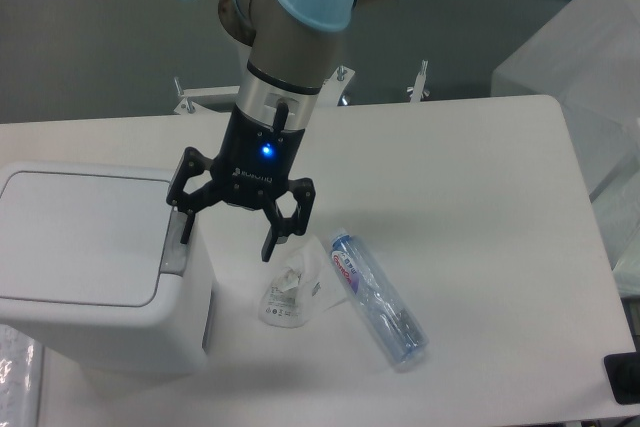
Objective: Open the trash can
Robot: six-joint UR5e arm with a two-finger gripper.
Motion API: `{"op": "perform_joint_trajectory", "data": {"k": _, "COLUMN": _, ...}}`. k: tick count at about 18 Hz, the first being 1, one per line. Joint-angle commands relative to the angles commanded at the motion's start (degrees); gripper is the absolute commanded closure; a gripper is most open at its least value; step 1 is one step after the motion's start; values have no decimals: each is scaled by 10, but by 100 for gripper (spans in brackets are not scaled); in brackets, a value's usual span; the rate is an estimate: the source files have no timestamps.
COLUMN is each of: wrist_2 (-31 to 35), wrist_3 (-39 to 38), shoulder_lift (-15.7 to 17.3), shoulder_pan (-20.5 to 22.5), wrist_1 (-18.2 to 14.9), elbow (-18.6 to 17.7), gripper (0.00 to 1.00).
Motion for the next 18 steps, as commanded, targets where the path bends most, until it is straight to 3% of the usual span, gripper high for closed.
{"op": "perform_joint_trajectory", "data": {"k": 18, "wrist_2": 1, "wrist_3": 0, "shoulder_lift": -6, "shoulder_pan": -1, "wrist_1": 0, "elbow": 0, "gripper": 0}}
